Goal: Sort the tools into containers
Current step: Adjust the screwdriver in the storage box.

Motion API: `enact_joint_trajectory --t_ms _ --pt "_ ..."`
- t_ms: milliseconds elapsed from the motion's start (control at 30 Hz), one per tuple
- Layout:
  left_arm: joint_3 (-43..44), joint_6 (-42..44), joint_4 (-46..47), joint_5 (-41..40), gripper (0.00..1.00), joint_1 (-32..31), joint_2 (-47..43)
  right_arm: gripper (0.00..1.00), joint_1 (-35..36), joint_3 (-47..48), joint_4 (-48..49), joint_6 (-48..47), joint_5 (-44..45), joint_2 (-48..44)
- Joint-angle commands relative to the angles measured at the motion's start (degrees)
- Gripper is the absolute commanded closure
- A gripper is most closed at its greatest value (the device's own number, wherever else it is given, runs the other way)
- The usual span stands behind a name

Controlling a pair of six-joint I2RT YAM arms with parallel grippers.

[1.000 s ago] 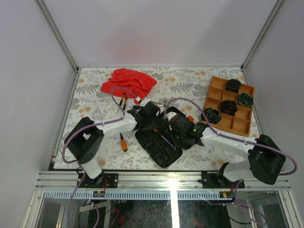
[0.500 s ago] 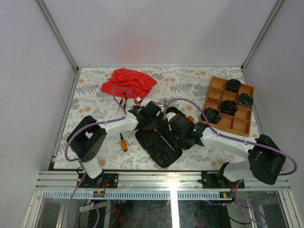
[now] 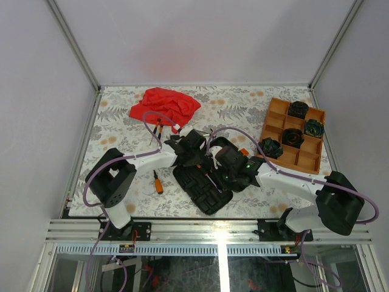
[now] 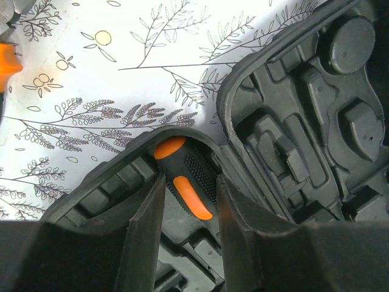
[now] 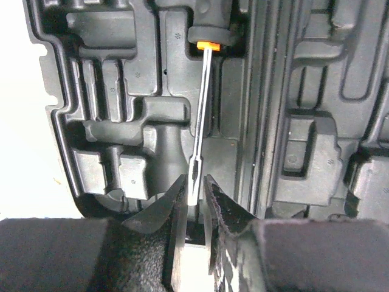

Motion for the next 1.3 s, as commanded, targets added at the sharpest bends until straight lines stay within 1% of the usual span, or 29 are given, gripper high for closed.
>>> enact_joint_trajectory --t_ms 0,267,500,767,933,1133,1267 --pt "0.4 -0.04 -0.6 -1.31 0.64 0.28 1.75 0.77 -0.45 2.43 1.35 -1.21 -3.05 0.93" --pt "0.3 -0.05 -0.27 -1.0 0.64 0.22 1.65 0.77 -0.46 2.25 1.34 -1.31 -3.8 2.21" --pt "-0.02 0.04 0.04 -0.72 0.64 0.21 1.48 0.86 -0.43 3.17 -1.75 -0.82 3.88 4.74" --pt "-0.09 0.13 0.29 -0.48 0.63 0.26 1.51 0.96 -0.38 3.05 -2.72 -0.95 6.13 6.06" --pt "-0.02 0.28 0.48 -0.19 0.63 0.21 1.69 0.99 -0.39 2.77 -2.6 -1.25 5.89 7.43" --pt "-0.35 0.3 0.48 -0.19 0.64 0.22 1.84 1.0 -0.4 2.36 -2.46 -0.93 5.25 9.06" --pt "-0.8 0.22 0.4 -0.1 0.66 0.22 1.99 1.0 -0.38 2.79 -4.04 -0.39 6.08 10.52"
